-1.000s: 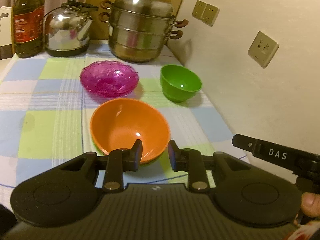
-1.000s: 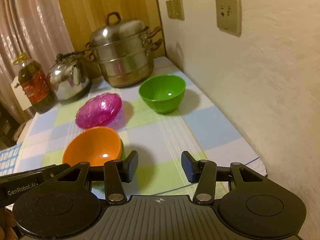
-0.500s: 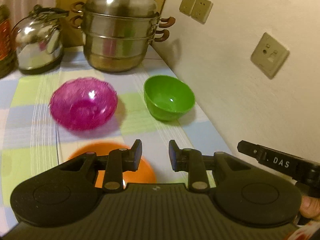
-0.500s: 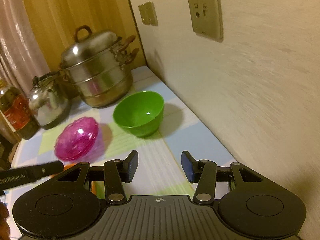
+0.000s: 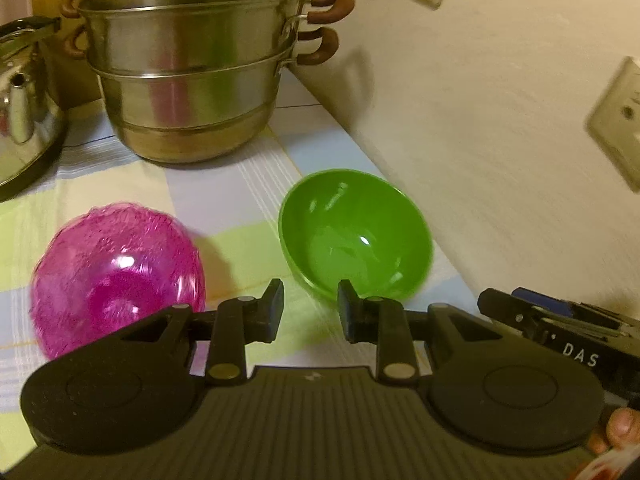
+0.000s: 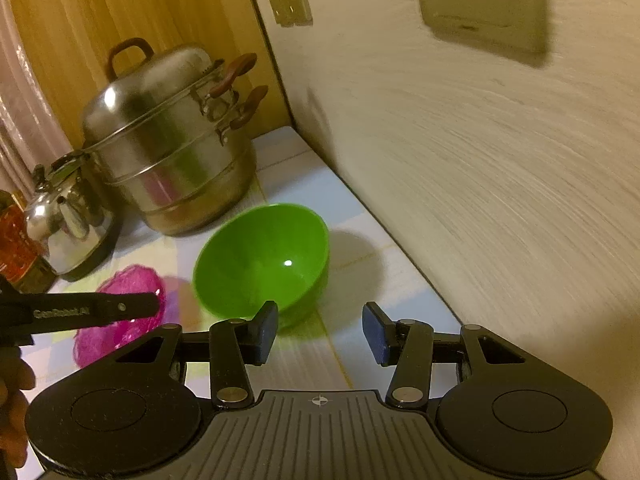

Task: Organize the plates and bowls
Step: 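Move both grippers to the small green bowl and close on its rim, then lift the small green bowl and carry it over the orange bowl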

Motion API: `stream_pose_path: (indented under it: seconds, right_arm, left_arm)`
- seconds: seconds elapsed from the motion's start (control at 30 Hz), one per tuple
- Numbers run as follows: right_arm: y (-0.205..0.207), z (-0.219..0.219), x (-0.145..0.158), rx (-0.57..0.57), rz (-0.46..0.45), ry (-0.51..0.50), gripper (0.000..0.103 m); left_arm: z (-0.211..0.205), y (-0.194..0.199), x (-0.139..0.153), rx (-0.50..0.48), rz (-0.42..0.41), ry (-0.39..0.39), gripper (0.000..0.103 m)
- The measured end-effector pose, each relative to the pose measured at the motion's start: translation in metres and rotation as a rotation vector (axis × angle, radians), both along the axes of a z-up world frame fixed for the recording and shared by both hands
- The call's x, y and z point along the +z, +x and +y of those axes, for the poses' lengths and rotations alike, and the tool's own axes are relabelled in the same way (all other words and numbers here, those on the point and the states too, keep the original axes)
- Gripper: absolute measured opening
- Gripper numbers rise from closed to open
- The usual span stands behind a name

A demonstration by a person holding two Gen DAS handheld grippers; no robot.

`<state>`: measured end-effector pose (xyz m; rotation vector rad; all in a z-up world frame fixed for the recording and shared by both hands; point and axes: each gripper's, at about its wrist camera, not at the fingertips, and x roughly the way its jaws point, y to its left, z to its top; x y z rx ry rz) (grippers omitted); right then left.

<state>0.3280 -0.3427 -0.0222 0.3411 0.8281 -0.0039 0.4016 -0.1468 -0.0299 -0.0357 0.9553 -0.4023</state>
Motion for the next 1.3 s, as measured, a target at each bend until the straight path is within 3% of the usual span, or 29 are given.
stream_pose_path:
  seconds: [0.3,0.57,0.67,0.7,0.97,1.3]
  right_arm:
    - [0.062,-0.007,-0.031,0.017,0.111,0.047,0.048]
    - [0.087,-0.007,-0.049,0.038,0.155,0.081,0.048]
    - [0.092,-0.005,-0.054,0.038,0.163,0.080,0.045]
    - [0.095,-0.005,-0.056,0.038,0.166,0.082,0.039]
    - [0.102,0.001,-0.068,0.043,0.182,0.091,0.020]
    - [0.087,0.002,-0.056,0.025,0.166,0.081,0.018]
  left_arm:
    - [-0.016,0.053,-0.036,-0.013,0.087,0.035,0.025]
    - [-0.012,0.075,-0.060,0.016,0.127,-0.009,0.022]
    - [-0.011,0.077,-0.063,0.022,0.133,-0.004,0.018]
    - [-0.011,0.077,-0.064,0.023,0.136,0.000,0.017]
    - [-0.011,0.076,-0.062,0.025,0.139,0.019,0.012]
    - [-0.014,0.057,-0.043,0.011,0.116,0.029,0.012]
